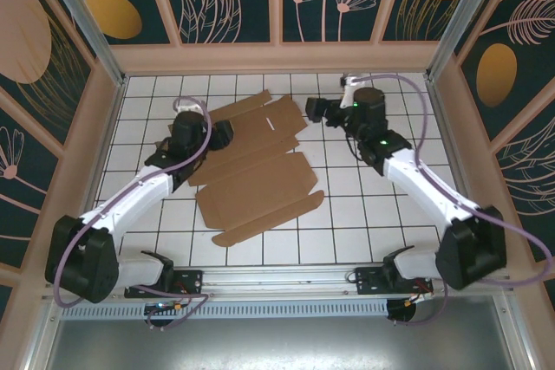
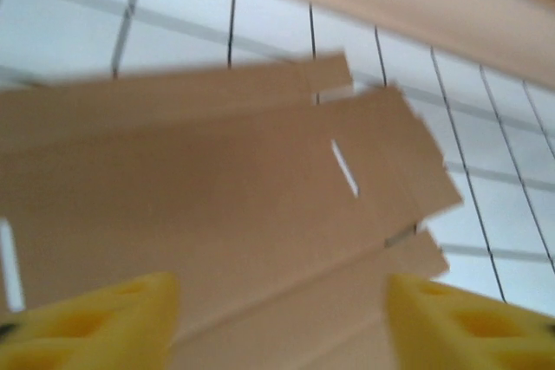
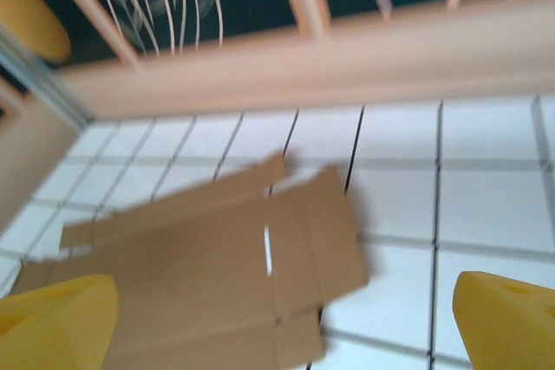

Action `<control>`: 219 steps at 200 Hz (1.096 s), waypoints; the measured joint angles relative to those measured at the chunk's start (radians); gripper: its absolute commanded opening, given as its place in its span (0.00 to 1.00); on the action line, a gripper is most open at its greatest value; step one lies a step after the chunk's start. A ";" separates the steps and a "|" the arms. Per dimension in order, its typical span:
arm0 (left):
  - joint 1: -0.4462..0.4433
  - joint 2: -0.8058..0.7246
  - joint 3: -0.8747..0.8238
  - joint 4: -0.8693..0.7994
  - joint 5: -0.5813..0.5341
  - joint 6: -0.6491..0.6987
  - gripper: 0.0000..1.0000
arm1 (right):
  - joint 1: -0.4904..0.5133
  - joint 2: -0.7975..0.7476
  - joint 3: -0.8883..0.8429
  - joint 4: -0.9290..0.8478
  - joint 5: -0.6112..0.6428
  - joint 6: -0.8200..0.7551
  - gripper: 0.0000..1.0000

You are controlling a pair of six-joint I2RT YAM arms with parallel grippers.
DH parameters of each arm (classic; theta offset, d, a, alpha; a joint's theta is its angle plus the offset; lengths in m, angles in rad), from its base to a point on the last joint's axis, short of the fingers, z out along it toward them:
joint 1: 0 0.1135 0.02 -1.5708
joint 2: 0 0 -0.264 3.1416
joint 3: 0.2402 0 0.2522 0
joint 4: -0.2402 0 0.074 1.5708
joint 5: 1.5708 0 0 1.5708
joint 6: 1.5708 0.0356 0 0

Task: Fold the paper box

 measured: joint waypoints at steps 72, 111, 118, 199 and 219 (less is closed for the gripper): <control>-0.010 0.215 -0.058 0.098 0.168 -0.124 0.00 | 0.031 0.351 0.090 -0.058 -0.228 -0.056 0.19; -0.010 0.298 -0.005 0.032 0.106 -0.142 0.00 | 0.038 0.586 0.274 -0.109 -0.235 -0.090 0.00; -0.010 0.312 0.011 0.023 0.093 -0.143 0.00 | 0.041 0.618 0.302 -0.115 -0.237 -0.091 0.00; 0.046 0.518 0.161 -0.063 0.042 -0.154 0.00 | 0.090 0.858 0.545 -0.230 -0.141 -0.099 0.00; 0.055 0.574 0.243 -0.082 0.037 -0.152 0.00 | 0.088 0.843 0.513 -0.211 -0.107 -0.098 0.00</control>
